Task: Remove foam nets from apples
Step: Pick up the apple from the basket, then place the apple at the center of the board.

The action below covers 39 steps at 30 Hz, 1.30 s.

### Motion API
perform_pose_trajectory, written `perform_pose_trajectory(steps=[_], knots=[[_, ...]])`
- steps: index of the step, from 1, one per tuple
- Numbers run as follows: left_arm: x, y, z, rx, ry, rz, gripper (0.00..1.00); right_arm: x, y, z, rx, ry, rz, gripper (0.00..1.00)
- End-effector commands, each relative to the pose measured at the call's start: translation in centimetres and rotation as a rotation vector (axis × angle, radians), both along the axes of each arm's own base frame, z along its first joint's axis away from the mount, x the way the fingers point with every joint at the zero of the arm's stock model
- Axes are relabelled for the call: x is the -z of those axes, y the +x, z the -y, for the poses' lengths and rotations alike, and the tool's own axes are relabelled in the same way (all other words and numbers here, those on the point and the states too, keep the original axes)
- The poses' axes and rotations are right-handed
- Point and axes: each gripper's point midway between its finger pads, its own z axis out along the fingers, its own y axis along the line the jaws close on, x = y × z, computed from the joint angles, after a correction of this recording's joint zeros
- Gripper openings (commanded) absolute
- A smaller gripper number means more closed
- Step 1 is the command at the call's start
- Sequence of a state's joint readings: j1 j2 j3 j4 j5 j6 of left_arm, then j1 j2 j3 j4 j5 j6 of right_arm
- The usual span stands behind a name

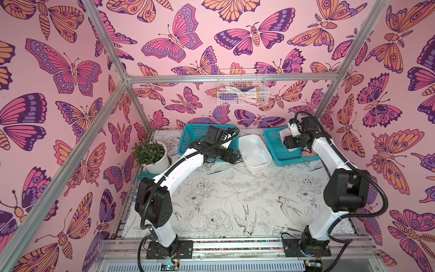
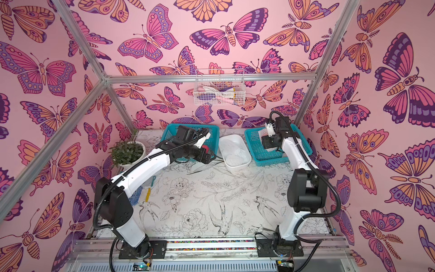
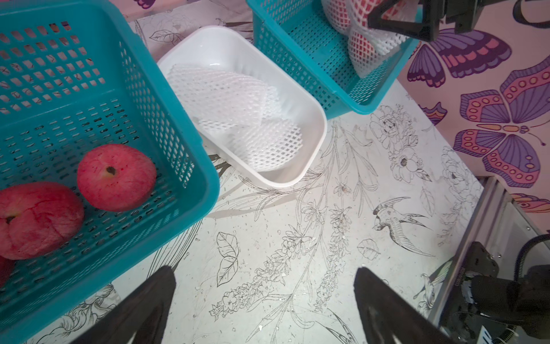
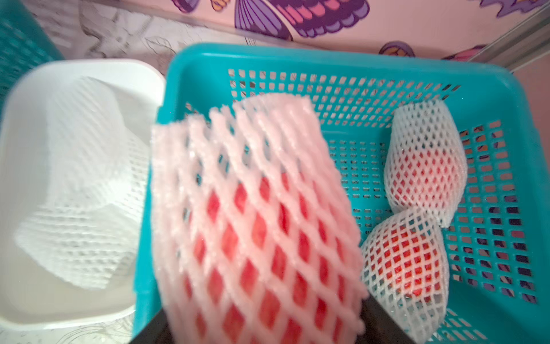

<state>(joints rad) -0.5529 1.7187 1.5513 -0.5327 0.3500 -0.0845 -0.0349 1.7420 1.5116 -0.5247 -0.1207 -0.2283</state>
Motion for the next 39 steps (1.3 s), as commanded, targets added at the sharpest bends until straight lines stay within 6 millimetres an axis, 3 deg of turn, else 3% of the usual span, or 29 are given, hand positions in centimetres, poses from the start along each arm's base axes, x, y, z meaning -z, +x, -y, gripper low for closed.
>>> perform_pose_trajectory(steps=[1,4,8,13,19,29,35,39], knots=[[-1.8,-1.2,1.1,0.033,-0.048,-0.022,0.96,-3.0,-1.1,-2.6,-0.099,0.093,0.127,0.55],[-2.9,-1.7,1.5,0.045,-0.078,-0.027,0.96,-4.8,-3.4,-4.4,-0.158,0.160,0.203,0.55],[-3.2,-2.2,1.8,0.047,-0.096,-0.068,0.96,-5.3,-6.4,-7.0,-0.249,0.214,0.262,0.54],[-2.8,-2.6,1.9,0.048,-0.073,-0.120,0.96,-4.5,-10.1,-11.6,-0.391,0.227,0.343,0.54],[-3.2,-3.8,2.7,0.082,-0.090,-0.143,0.96,-3.9,-13.1,-15.8,-0.499,0.265,0.452,0.55],[-2.5,-5.8,4.9,0.181,-0.093,-0.161,0.96,-2.3,-14.9,-18.9,-0.561,0.287,0.458,0.53],[-1.5,-4.9,5.6,0.175,-0.074,-0.149,0.93,-2.1,-15.2,-19.4,-0.574,0.297,0.457,0.53],[-1.1,-4.6,5.8,0.181,-0.085,-0.143,0.85,-1.3,-15.6,-19.9,-0.586,0.301,0.445,0.52]])
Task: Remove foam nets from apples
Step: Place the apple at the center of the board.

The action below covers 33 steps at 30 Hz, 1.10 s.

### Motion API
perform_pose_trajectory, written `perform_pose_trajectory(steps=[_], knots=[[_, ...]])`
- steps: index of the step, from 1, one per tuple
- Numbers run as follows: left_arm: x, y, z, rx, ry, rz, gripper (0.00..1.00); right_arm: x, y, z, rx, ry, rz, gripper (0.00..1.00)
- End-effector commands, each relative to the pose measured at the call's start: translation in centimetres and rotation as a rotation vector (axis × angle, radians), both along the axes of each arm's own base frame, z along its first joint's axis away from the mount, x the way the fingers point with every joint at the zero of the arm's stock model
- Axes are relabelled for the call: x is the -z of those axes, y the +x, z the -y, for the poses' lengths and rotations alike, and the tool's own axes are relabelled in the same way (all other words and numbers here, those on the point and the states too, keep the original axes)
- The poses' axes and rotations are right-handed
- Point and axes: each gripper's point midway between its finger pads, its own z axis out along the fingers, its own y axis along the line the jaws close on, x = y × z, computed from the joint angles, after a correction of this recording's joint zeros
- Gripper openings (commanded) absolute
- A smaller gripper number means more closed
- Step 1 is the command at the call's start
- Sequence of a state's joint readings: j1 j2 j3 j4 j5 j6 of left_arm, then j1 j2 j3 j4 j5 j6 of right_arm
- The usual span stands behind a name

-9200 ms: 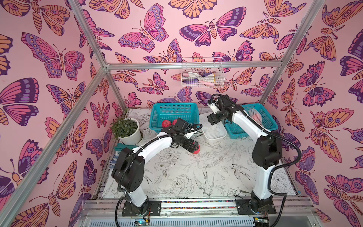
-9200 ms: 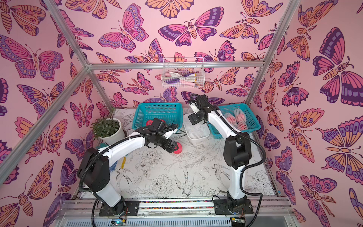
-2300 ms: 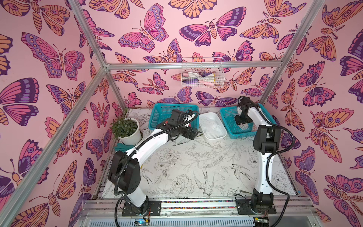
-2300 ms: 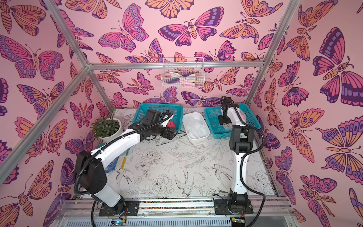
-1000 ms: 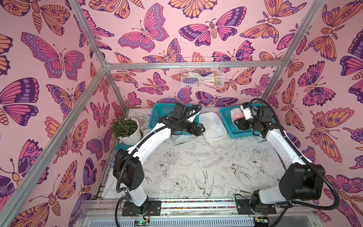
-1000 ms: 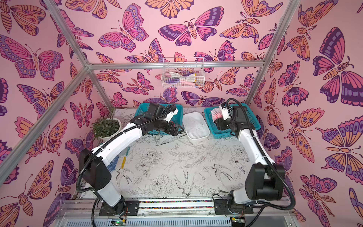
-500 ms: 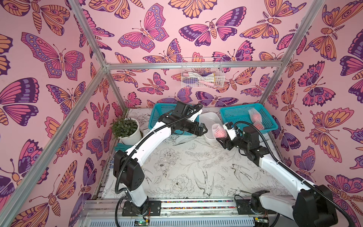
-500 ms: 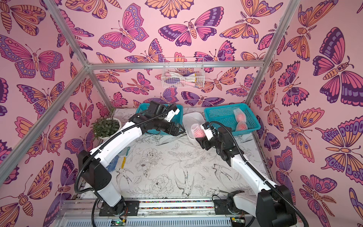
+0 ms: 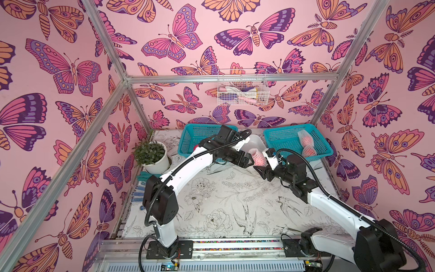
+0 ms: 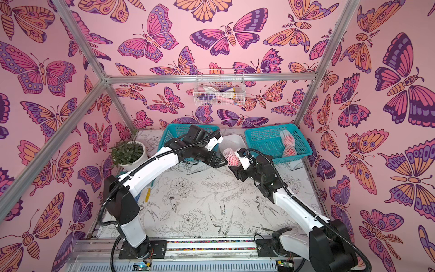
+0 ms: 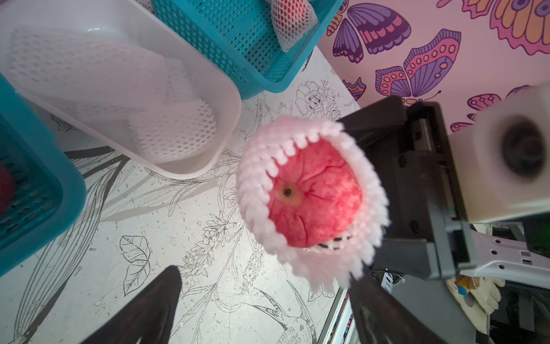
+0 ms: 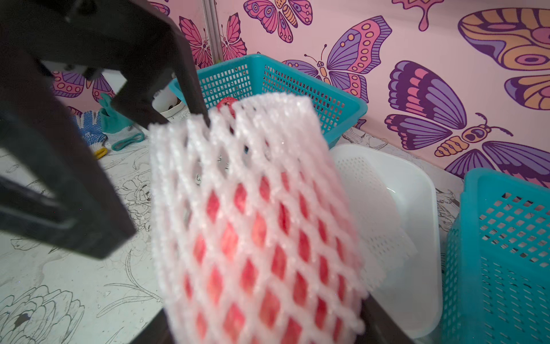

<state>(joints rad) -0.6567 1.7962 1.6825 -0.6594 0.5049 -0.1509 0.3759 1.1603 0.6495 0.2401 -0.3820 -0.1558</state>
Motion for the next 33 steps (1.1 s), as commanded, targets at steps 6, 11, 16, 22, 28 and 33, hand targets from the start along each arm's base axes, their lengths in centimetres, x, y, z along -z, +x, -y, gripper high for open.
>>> perform_pose_trajectory(steps=[6,11,16,22,28,33], knots=[[-1.2,0.0,0.5,0.024,-0.075,0.073,0.77,0.8,-0.3,-0.9,-0.021,0.014,-0.002,0.52],[-0.5,0.4,0.4,0.017,-0.078,0.068,0.78,0.6,-0.4,-1.2,-0.031,0.022,0.004,0.52],[-0.6,0.7,0.6,0.009,-0.131,0.028,0.69,1.3,-0.6,-1.4,-0.043,0.018,-0.015,0.51],[-1.3,0.5,0.7,0.021,-0.164,0.055,0.79,1.7,-0.6,-1.4,-0.040,0.017,-0.019,0.51],[0.3,0.7,0.5,0.009,-0.138,0.016,0.70,1.6,-0.7,-1.7,-0.050,0.023,-0.019,0.51],[0.6,0.8,0.7,0.014,-0.141,0.003,0.49,1.8,-0.8,-1.8,-0.053,0.023,-0.023,0.51]])
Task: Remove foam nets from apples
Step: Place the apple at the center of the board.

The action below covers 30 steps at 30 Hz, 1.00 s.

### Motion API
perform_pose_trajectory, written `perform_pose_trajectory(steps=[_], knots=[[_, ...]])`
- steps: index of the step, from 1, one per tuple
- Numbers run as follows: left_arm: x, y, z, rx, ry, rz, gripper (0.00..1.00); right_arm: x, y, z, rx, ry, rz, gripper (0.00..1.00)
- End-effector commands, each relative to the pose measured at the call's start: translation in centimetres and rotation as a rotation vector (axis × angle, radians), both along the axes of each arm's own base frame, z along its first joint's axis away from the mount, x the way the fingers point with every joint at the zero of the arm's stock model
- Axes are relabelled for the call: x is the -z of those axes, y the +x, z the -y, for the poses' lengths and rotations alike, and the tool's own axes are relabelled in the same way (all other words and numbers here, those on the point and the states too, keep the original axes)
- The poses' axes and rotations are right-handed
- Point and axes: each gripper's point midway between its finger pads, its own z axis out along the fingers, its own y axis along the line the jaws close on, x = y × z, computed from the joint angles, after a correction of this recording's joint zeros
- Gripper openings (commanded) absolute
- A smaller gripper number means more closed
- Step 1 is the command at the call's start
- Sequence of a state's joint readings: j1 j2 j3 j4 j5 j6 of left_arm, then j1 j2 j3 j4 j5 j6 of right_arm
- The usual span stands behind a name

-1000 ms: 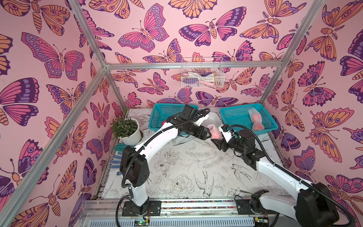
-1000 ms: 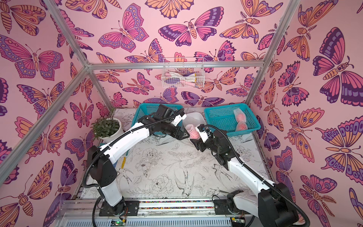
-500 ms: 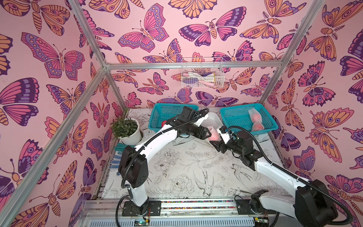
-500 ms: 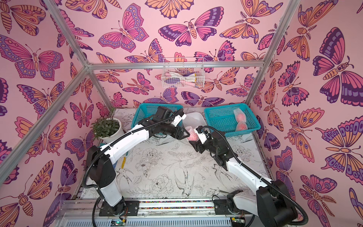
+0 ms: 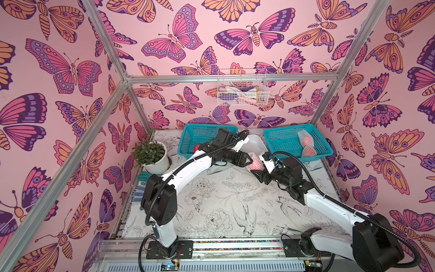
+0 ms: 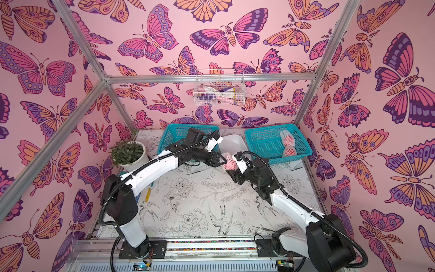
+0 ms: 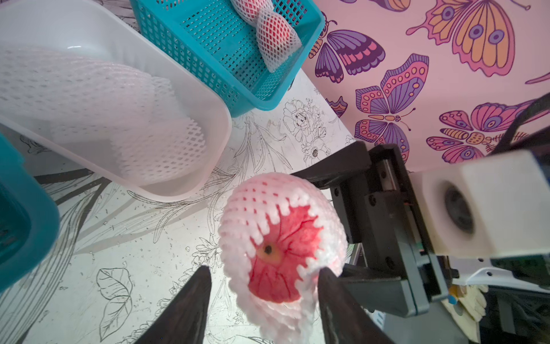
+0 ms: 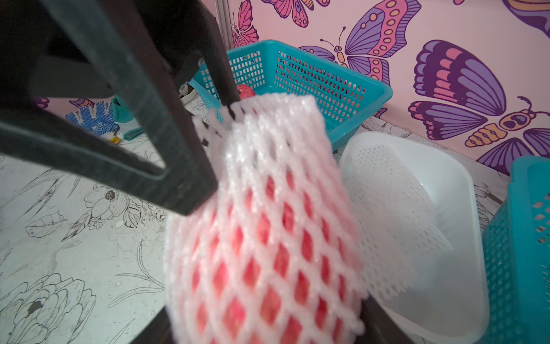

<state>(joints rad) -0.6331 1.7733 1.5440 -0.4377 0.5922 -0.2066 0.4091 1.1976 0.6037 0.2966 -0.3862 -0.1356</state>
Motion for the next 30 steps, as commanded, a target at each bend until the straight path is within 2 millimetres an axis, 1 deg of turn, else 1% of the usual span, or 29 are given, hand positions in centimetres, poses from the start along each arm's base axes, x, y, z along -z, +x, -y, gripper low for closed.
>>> perform_pose_trajectory(steps=[1,2,5,12,14,17,20,23,27,30], knots=[[0.0,0.2,0.1,0.013,-0.020,0.000,0.44,-0.4,-0.2,-0.7,-0.023,0.020,0.016,0.51],[0.0,0.2,0.1,0.014,-0.020,-0.002,0.39,-0.3,-0.2,-0.7,-0.025,0.019,0.016,0.51],[-0.1,0.1,0.2,0.022,-0.026,-0.003,0.25,-0.1,-0.3,-0.9,-0.030,0.018,0.012,0.51],[0.4,-0.5,0.2,0.047,-0.031,-0.019,0.00,0.2,-0.3,-1.4,-0.045,0.020,0.005,0.53],[0.8,-0.7,0.0,0.053,-0.017,-0.018,0.00,0.7,-0.4,-1.6,-0.051,0.018,-0.009,0.56],[1.5,-1.1,-0.3,0.063,0.009,-0.023,0.00,1.5,-0.6,-2.0,-0.068,0.012,-0.030,0.67],[2.6,-1.5,-0.7,0.075,0.029,-0.028,0.00,2.5,-0.9,-2.4,-0.090,0.011,-0.061,0.72],[4.1,-2.0,-1.1,0.084,0.056,-0.042,0.00,3.6,-1.3,-2.7,-0.100,0.004,-0.081,0.76],[6.0,-2.6,-1.6,0.089,0.089,-0.064,0.00,5.0,-1.6,-3.1,-0.118,0.014,-0.121,0.78],[7.3,-2.9,-2.0,0.094,0.113,-0.078,0.00,6.0,-1.9,-3.4,-0.136,0.028,-0.151,0.83]])
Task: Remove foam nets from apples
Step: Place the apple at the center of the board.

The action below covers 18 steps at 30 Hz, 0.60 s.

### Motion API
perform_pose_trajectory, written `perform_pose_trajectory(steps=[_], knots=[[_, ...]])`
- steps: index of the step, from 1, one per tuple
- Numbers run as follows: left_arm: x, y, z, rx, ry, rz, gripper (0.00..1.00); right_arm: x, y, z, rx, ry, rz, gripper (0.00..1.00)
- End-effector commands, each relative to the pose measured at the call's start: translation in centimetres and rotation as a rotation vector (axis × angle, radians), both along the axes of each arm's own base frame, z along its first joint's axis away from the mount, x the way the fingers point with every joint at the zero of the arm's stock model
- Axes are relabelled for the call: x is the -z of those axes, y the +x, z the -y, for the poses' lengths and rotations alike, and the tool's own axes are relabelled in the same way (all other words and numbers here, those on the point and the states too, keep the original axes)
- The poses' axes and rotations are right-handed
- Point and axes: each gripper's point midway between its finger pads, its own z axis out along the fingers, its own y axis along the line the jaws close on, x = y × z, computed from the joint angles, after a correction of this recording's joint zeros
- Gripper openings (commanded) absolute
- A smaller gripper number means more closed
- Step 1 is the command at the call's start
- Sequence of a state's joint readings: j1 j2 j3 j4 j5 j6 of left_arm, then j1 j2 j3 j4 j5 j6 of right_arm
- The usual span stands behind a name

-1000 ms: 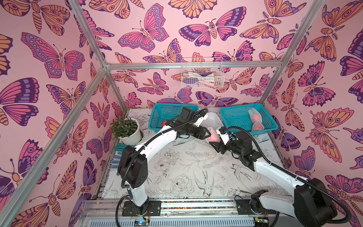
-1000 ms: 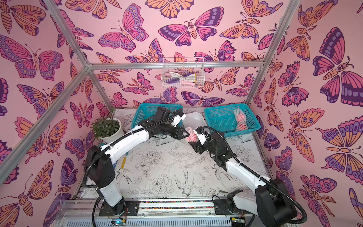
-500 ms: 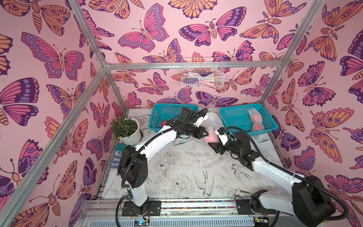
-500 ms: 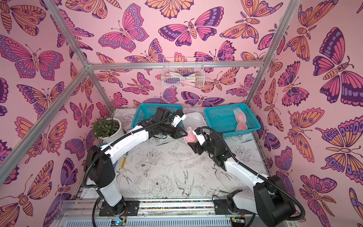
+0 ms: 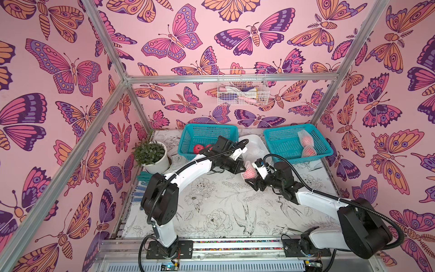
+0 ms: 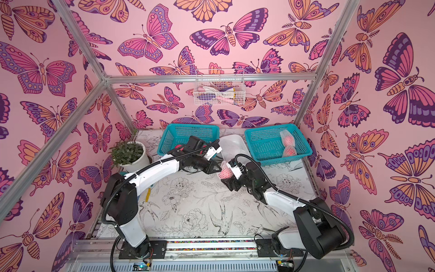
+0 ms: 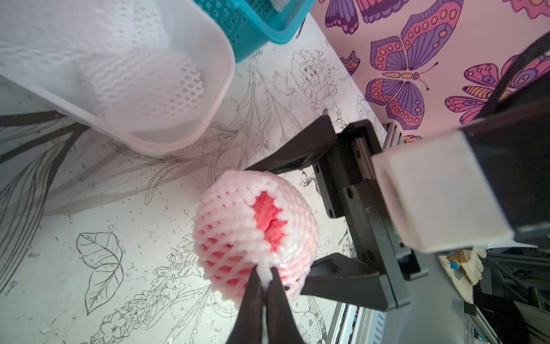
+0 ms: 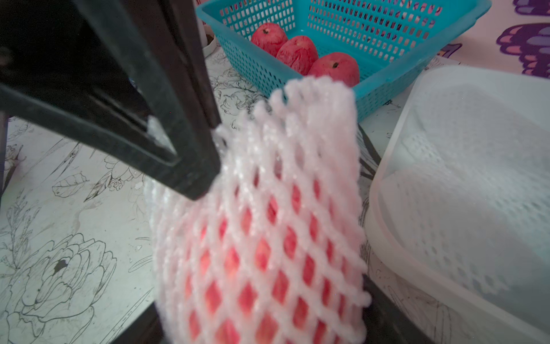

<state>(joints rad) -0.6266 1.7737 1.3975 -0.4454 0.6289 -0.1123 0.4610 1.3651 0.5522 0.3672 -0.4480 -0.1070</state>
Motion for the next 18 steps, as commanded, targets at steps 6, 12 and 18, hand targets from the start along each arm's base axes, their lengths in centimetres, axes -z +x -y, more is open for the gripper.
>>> perform_pose_trajectory(steps=[6,12,18], knots=[[2.9,-0.4,-0.7,0.027,0.050,0.002,0.00,0.0,-0.8,-1.2,-0.036,0.039,0.049,0.99],[4.0,-0.9,-0.8,0.033,0.052,0.008,0.00,0.1,-1.6,-0.9,-0.043,0.039,0.047,0.99],[5.9,-2.4,-1.9,0.040,0.082,0.010,0.00,0.9,-2.4,-0.2,-0.023,0.009,0.046,0.99]])
